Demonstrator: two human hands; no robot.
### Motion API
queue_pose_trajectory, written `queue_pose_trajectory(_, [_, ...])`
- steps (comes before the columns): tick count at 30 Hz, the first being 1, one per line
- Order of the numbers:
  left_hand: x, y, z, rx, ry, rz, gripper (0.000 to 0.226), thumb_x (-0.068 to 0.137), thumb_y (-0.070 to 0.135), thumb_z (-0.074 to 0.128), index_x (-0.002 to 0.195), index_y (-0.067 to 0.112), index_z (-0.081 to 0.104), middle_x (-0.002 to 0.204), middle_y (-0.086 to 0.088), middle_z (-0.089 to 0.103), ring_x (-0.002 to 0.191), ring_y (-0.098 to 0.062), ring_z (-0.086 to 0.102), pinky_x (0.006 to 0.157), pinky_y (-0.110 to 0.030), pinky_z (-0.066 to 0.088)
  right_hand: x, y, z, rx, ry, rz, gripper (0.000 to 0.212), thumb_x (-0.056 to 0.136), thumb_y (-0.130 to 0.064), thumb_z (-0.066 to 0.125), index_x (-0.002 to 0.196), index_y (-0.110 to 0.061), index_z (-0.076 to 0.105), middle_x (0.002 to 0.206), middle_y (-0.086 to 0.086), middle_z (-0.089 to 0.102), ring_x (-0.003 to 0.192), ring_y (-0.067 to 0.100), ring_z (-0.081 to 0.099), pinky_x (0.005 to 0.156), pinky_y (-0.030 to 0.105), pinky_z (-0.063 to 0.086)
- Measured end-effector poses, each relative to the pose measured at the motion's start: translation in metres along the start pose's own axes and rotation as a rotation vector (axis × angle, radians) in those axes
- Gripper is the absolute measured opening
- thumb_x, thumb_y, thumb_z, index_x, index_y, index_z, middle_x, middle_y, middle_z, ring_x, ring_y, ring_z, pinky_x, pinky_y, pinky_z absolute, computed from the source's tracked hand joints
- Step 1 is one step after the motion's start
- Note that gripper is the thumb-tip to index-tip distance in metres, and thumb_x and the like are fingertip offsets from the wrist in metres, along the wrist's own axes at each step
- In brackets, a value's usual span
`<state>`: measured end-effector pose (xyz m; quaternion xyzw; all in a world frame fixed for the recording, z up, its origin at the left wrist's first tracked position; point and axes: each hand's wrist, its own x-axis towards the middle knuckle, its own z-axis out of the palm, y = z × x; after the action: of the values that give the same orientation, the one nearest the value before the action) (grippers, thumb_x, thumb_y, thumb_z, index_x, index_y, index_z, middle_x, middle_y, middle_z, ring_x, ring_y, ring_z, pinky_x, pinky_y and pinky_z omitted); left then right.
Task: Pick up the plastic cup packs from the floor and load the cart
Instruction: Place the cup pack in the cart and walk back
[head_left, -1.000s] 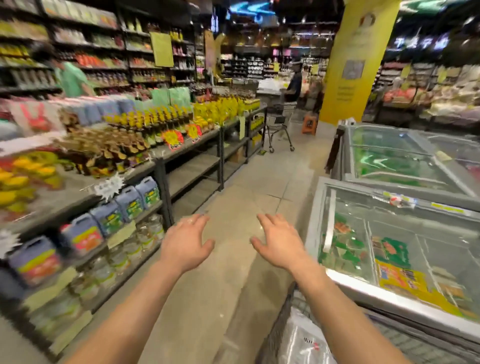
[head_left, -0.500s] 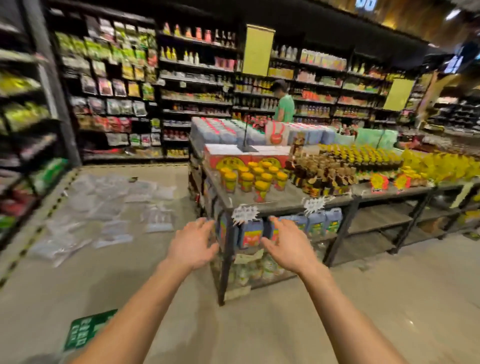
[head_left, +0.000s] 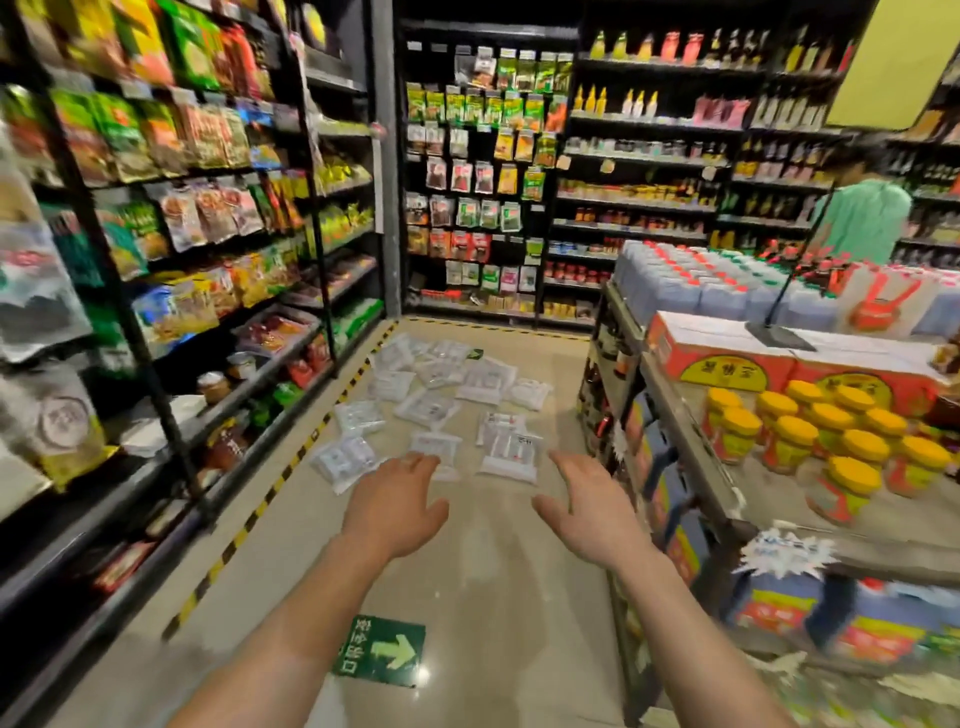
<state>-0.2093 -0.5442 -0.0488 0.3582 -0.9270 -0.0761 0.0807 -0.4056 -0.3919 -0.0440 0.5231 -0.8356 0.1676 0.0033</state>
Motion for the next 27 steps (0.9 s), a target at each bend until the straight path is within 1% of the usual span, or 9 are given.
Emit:
queue_pose_trajectory(3, [0.066,-0.033,-0.003,0.017,-0.015,-0.029,0.065,0.090,0.051,0.047,0.148,0.025,0.032,0.151,0.002,0.037,0.132,-0.020,0.042,0.100,-0.035,0.041,0.074,0.003,0.020,0.021,-0.031,0.012,0.069,0.093,-0.049,0.049,0.151,-0.018,0.028,0.153,0.005,0.034,0.142,0.023,0.029,0.112,0.037,0.031])
queue_pose_trajectory(7, [0.136,-0.063,-0.012,0.029,-0.006,-0.037,0.062,0.092,0.048,0.047,0.147,0.025,0.033,0.149,0.003,0.040,0.130,-0.019,0.043,0.096,-0.033,0.041,0.157,0.003,0.032,0.018,-0.071,0.016,0.069,0.091,-0.050,0.050,0.150,-0.018,0.032,0.150,0.004,0.040,0.138,0.024,0.035,0.110,0.037,0.033])
queue_pose_trajectory(11, [0.200,-0.090,-0.012,-0.017,-0.004,-0.040,0.061,0.092,0.048,0.046,0.147,0.024,0.035,0.148,0.003,0.041,0.132,-0.018,0.042,0.098,-0.032,0.040,0.232,0.003,0.045,-0.003,-0.101,-0.012,0.071,0.088,-0.056,0.042,0.148,-0.018,0.034,0.148,0.004,0.043,0.135,0.024,0.039,0.107,0.037,0.036])
queue_pose_trajectory(14, [0.255,-0.111,-0.008,-0.044,-0.010,-0.035,0.060,0.092,0.048,0.045,0.146,0.022,0.036,0.147,0.001,0.043,0.132,-0.020,0.042,0.099,-0.033,0.041,0.292,0.005,0.060,-0.013,-0.090,-0.017,0.065,0.093,-0.049,0.048,0.149,-0.019,0.033,0.150,0.001,0.040,0.138,0.021,0.035,0.107,0.036,0.035])
queue_pose_trajectory(16, [0.295,-0.127,-0.001,-0.055,-0.003,-0.025,0.057,0.093,0.045,0.048,0.144,0.022,0.038,0.145,0.001,0.045,0.131,-0.020,0.043,0.098,-0.034,0.043,0.336,0.007,0.075,-0.004,-0.092,-0.018,0.064,0.093,-0.047,0.049,0.149,-0.019,0.033,0.150,0.001,0.041,0.138,0.021,0.035,0.108,0.037,0.035])
queue_pose_trajectory(18, [0.338,-0.147,0.009,-0.062,-0.003,-0.019,0.058,0.094,0.044,0.048,0.146,0.022,0.036,0.147,0.001,0.043,0.132,-0.020,0.042,0.098,-0.034,0.042,0.380,0.008,0.093,0.020,-0.107,-0.006,0.065,0.093,-0.047,0.050,0.149,-0.018,0.032,0.150,0.002,0.040,0.138,0.022,0.035,0.108,0.038,0.035])
queue_pose_trajectory(22, [0.431,-0.197,0.030,-0.083,-0.011,0.000,0.057,0.095,0.041,0.048,0.147,0.023,0.034,0.149,0.002,0.041,0.132,-0.019,0.042,0.096,-0.033,0.041,0.480,0.009,0.130,0.014,-0.111,0.013,0.064,0.093,-0.044,0.051,0.148,-0.017,0.034,0.150,0.002,0.040,0.136,0.023,0.035,0.106,0.038,0.037])
queue_pose_trajectory(25, [0.504,-0.236,0.039,-0.087,-0.030,0.023,0.054,0.095,0.039,0.049,0.145,0.022,0.036,0.146,0.001,0.044,0.129,-0.019,0.045,0.092,-0.032,0.043,0.556,0.006,0.153,0.037,-0.126,0.044,0.062,0.094,-0.044,0.051,0.148,-0.018,0.034,0.149,0.001,0.041,0.135,0.022,0.037,0.105,0.038,0.037])
queue_pose_trajectory(27, [0.549,-0.259,0.044,-0.100,-0.056,0.021,0.056,0.095,0.039,0.049,0.146,0.022,0.036,0.147,0.001,0.043,0.131,-0.019,0.043,0.094,-0.033,0.043,0.600,0.004,0.167,0.060,-0.135,0.059,0.062,0.094,-0.043,0.051,0.148,-0.018,0.035,0.149,0.001,0.042,0.135,0.022,0.036,0.106,0.038,0.036])
